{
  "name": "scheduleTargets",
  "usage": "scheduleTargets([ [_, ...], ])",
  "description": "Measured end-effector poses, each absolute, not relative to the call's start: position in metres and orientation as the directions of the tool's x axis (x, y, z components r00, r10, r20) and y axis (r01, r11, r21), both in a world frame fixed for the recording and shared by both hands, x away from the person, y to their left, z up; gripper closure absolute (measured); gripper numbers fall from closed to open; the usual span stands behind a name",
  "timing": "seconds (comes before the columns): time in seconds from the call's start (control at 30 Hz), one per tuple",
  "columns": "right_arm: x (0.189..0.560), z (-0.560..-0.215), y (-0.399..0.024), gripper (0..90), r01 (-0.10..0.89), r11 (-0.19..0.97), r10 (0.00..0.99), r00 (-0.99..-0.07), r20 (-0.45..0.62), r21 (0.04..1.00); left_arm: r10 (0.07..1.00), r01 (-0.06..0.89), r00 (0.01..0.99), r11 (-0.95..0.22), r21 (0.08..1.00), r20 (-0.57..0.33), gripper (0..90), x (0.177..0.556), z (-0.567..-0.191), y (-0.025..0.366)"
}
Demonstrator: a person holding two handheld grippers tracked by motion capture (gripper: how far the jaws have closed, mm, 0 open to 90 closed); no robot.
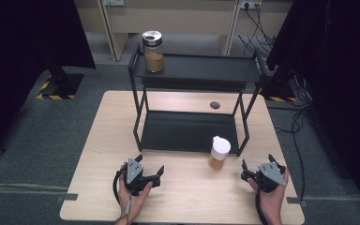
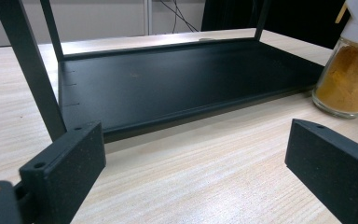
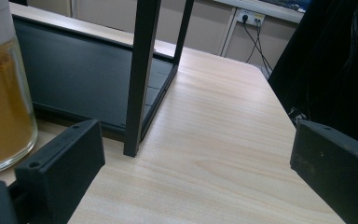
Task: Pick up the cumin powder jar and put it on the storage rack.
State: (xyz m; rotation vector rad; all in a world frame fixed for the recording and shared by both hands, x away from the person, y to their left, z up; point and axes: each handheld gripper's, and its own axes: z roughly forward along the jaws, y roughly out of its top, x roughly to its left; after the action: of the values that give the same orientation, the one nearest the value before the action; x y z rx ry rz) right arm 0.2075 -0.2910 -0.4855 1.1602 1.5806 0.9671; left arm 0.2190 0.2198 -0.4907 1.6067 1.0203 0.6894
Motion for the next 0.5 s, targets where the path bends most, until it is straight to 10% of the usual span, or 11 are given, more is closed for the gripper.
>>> scheduleTargets([
  [0.5, 0.2068, -0.4863, -0.2914, 3.0, 0.239, 0.244, 0.967, -0.133, -0.217, 0.940, 0.884, 0.268, 0.462, -0.062, 0.961, -0.072, 4.0, 0.2180, -0.4917, 0.2195],
])
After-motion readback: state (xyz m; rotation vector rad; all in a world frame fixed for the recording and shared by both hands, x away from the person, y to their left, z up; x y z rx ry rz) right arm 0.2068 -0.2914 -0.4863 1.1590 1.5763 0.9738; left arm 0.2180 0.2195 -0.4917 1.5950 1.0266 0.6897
